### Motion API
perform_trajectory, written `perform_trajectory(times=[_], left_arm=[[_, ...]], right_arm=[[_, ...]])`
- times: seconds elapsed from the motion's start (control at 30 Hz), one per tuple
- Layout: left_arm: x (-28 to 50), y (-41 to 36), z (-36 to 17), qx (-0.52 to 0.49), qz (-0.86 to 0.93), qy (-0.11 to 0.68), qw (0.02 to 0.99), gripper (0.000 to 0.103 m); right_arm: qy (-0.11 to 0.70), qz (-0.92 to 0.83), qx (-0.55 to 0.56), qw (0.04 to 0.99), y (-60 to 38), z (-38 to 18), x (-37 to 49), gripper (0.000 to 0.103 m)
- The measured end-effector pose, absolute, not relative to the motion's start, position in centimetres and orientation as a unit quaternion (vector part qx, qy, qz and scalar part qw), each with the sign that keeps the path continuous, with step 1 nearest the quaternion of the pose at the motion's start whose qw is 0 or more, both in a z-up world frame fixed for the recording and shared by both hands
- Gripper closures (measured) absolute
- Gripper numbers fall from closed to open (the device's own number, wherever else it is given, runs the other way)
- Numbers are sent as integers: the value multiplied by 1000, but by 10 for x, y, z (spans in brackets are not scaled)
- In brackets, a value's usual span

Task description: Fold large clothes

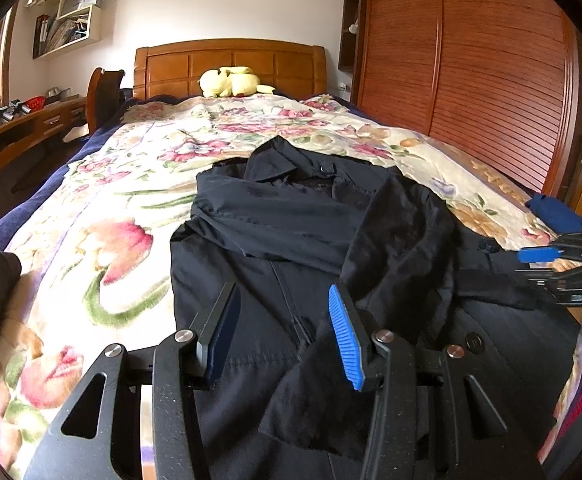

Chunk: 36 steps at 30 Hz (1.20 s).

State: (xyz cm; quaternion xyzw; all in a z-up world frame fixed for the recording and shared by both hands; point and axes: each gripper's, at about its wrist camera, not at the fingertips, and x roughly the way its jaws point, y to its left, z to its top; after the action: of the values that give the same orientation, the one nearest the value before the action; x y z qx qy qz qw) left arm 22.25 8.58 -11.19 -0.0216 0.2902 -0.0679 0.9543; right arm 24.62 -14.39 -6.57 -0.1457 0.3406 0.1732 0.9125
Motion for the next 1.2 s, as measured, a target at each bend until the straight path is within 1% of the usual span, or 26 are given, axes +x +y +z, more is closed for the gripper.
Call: perform_trajectory(times=[0.17,0.3,0.4,0.77,1.03,1.2], left_arm=[[215,78,-116,-10,-71,298,952,56],[203,75,-118,-12,-67,303,951,56],[193,71,-121,-14,-66,309,949,56],[159,47,-117,-18,-73,327,942,56],[161,27,-116,-22,-91,339,936,56],[168,18,-130,-21,-98,362,927,56]], right_arm=[[358,151,-116,914,-155,-99,275,55],[360,176,-62,914,-169,-118,291,54],[355,184,-44,916,-171,-121,294,53],[336,182,-45,923,-176,-129,287,53],[332,183,-45,924,-178,-128,283,53],[330,182,-45,925,-178,-128,282,53]])
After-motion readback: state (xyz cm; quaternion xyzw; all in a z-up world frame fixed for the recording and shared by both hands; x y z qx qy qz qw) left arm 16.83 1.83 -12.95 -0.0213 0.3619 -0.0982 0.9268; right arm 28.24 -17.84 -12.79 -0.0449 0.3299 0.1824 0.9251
